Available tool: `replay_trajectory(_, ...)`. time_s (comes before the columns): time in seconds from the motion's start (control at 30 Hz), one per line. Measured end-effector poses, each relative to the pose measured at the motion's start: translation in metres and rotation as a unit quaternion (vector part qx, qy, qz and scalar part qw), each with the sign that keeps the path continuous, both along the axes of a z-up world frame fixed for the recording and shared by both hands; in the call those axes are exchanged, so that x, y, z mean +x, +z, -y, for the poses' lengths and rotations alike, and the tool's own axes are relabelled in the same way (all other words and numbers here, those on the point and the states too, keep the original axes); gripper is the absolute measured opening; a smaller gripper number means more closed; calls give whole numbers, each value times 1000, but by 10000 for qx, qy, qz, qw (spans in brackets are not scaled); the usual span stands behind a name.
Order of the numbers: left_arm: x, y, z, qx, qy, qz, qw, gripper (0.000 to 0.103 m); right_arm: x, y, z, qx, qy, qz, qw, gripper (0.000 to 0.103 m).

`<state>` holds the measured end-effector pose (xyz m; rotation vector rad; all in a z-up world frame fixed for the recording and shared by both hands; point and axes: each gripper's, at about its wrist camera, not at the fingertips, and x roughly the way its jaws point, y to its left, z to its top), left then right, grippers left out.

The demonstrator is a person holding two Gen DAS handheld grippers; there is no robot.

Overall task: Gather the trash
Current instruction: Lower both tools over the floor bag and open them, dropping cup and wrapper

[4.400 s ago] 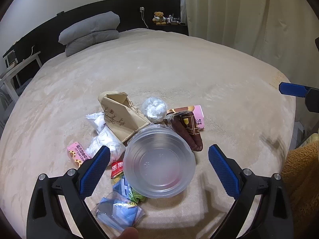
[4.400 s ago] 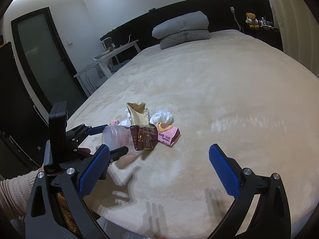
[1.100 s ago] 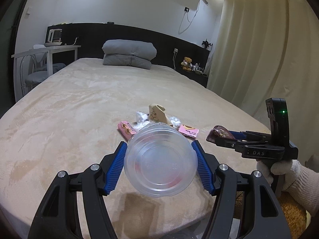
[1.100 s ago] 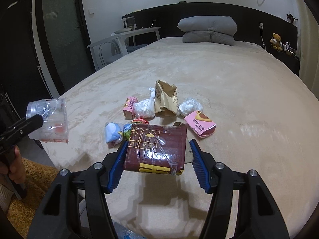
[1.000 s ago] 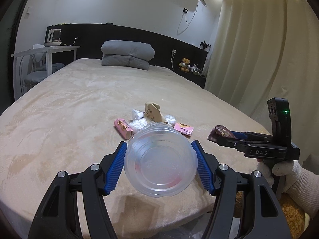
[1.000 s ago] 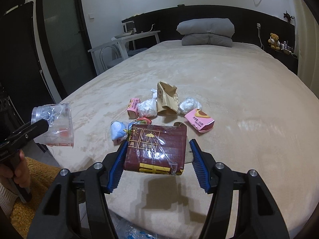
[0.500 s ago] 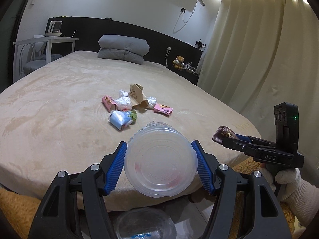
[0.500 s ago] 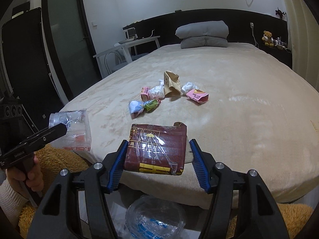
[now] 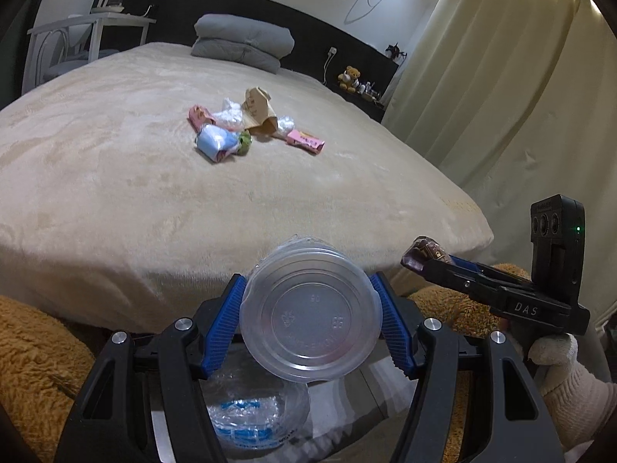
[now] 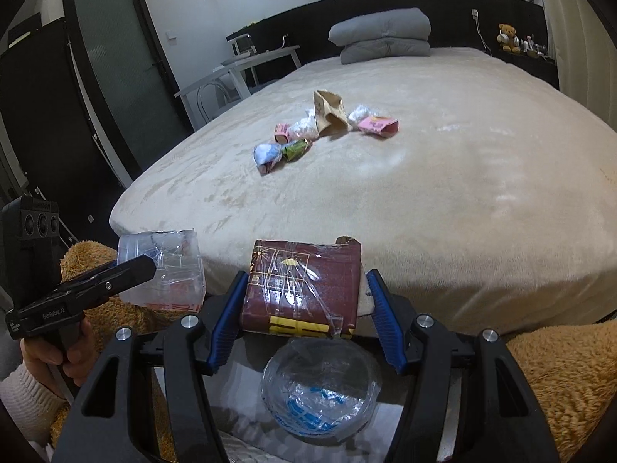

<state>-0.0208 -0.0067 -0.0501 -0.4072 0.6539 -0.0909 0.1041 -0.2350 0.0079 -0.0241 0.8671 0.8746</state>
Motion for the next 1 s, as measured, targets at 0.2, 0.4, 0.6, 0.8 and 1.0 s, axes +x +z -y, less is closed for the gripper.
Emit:
replay_trajectory(0.2, 19, -37, -1, -314, -76, -864, 9957, 64, 9, -37, -13, -464, 128, -803, 9956, 61)
replay_trajectory(0.4, 40, -76, -5, -557, -106, -1747, 9830, 64, 26, -80, -30, -947, 194, -1728, 9802, 61)
replay_trajectory(0.6, 57, -116, -6, -696, -93, -2622, 9625, 64, 39, -122, -43, -1318, 138, -2628, 9557, 61)
replay_trajectory(0.8, 64, -142, -7, -835, -94, -3296, 9404, 64, 45, -151, -49, -1556, 78, -3311, 9307, 61)
replay_trajectory(1.0, 66, -155, -6, -862, -117, -3595, 9291, 65, 50, -171, -49, -1747, -38, -3727, 9113, 61)
